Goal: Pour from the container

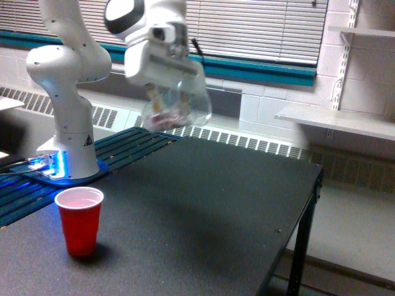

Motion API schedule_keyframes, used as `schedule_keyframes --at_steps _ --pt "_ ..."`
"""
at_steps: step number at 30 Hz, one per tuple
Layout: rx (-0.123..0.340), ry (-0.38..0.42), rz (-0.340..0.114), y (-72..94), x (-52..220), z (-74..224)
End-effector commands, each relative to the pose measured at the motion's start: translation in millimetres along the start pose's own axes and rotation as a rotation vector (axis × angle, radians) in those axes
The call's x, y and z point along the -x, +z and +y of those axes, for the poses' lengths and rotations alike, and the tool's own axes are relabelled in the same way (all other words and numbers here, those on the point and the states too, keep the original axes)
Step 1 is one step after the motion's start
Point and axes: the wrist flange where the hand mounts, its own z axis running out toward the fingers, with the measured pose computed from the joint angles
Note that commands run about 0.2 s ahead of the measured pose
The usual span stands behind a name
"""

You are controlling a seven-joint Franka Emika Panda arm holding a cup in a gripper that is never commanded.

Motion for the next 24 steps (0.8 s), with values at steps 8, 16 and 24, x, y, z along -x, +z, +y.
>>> schedule_keyframes --at_steps 8,16,24 --pt "0.074 0.146 -0.044 27.9 20.0 62.5" --pt "0.126 0.184 -0.037 26.4 25.6 85.9" --pt "0.175 0.196 -0.032 23.0 34.7 105.7"
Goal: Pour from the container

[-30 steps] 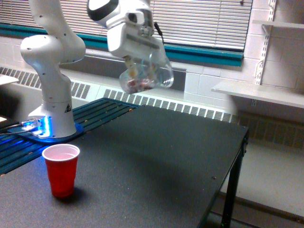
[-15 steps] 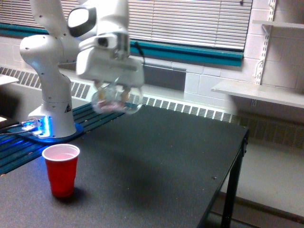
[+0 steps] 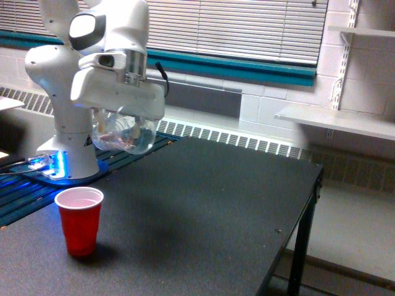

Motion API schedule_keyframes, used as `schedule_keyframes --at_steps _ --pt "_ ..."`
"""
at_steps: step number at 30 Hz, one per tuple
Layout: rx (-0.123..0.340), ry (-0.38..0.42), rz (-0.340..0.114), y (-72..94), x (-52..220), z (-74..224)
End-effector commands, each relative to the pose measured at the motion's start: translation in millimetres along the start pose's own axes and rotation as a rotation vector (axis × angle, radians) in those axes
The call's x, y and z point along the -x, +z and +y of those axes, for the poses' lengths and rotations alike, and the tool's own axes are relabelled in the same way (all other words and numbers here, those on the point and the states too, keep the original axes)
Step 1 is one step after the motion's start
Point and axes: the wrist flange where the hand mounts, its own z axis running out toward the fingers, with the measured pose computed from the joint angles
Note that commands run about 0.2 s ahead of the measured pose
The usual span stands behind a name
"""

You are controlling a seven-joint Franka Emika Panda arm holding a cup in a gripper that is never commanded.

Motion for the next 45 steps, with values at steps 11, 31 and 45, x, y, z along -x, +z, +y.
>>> schedule_keyframes --at_steps 11,31,45 --pt "0.108 0.09 -0.016 9.7 19.1 39.7" --pt "0.236 0.159 -0.087 35.4 42.2 78.5" --pt "0.309 0.144 -0.097 36.7 42.2 83.2"
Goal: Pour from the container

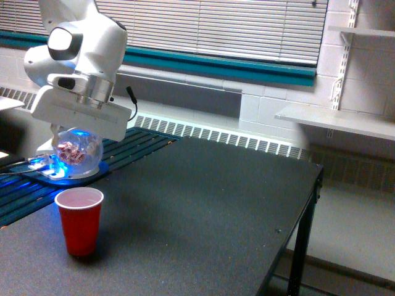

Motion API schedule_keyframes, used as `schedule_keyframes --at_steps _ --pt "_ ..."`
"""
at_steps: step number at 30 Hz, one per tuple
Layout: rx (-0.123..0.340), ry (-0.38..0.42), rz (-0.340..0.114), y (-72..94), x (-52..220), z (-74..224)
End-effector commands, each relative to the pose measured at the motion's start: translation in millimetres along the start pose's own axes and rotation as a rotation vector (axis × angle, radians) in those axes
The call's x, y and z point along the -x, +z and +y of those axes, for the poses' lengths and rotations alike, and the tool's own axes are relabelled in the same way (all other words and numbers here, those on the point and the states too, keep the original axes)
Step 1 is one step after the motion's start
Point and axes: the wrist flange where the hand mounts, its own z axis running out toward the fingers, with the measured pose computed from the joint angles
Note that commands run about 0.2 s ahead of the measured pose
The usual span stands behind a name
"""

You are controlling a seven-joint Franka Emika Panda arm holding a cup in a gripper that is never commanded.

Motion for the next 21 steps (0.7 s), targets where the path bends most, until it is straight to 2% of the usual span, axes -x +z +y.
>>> schedule_keyframes --at_steps 1,11,21 --pt "0.029 -0.012 0.008 -2.4 -1.1 -2.2" --pt "0.075 -0.085 -0.011 4.0 2.7 -23.5" --pt "0.127 -0.136 -0.008 12.0 8.1 -46.6"
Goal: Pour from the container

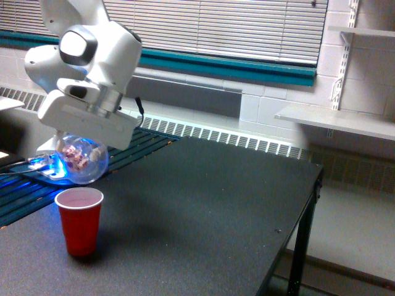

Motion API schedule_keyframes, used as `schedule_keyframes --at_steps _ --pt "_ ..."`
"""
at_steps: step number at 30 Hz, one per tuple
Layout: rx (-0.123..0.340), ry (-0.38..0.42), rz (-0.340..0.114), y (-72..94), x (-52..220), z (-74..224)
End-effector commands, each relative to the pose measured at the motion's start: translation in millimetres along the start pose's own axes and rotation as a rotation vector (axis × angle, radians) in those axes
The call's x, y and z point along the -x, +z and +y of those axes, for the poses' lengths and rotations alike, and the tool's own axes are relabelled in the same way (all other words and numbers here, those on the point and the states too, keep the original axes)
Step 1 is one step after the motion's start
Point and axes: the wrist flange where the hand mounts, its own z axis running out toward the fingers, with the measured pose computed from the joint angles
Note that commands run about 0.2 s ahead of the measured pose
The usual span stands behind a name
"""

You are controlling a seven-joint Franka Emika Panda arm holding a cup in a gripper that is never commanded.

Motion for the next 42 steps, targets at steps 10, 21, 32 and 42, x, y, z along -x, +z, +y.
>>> schedule_keyframes --at_steps 10,21,32,42 --pt "0.055 -0.049 0.019 1.9 1.7 -20.4" --pt "0.077 -0.033 0.02 5.7 5.6 -11.2" --pt "0.096 -0.029 0.01 10.4 9.2 -1.9" --pt "0.116 -0.033 0.016 7.7 7.4 0.8"
